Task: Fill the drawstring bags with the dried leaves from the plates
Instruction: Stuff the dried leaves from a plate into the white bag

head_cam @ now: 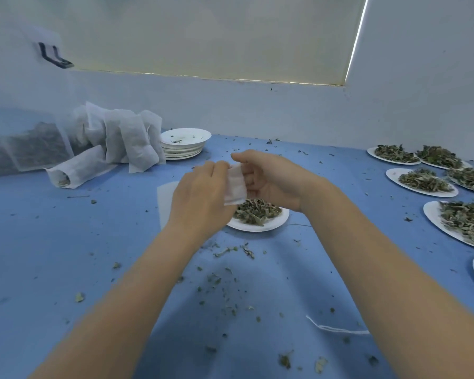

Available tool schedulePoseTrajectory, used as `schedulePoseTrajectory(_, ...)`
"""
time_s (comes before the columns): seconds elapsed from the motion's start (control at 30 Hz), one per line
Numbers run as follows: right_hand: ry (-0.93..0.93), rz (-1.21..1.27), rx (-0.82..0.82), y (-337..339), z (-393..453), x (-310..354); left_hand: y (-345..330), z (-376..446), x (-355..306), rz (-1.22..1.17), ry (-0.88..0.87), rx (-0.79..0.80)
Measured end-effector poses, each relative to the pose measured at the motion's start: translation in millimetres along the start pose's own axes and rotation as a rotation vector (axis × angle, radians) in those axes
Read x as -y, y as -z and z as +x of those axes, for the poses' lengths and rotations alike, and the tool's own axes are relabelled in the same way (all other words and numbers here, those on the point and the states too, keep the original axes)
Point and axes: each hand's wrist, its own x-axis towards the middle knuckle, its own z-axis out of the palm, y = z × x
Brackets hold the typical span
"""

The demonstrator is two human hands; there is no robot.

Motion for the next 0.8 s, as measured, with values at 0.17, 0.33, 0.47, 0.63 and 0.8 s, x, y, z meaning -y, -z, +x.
schedulePoseTrajectory(0.17, 0.087, -0.784, -0.384, 26.6, 13.4, -9.6, -9.2, 4.5, 35.3, 0.006, 0.138, 0.105)
schedulePoseTrajectory(0.33, -0.041, -0.975, -0.290, 33.9, 31.9, -40.0, -25.1, 10.9, 46.5, 0.033, 0.093, 0.204)
schedulePoseTrajectory(0.47, -0.058, -1.172, -0.312, 34.5, 45.4, -58.0, -37.8, 18.0, 50.1, -0.010, 0.090, 0.240)
schedulePoseTrajectory(0.63, 0.024, -1.128, -0.347, 39.2, 46.7, -63.2, -50.1, 17.6, 53.2, -0.052, 0.094, 0.274)
schedulePoseTrajectory(0.8, 0.124, -1.048, -0.397, 45.7, 44.1, -56.4, -54.6, 16.4, 54.5, -0.086, 0.098, 0.263)
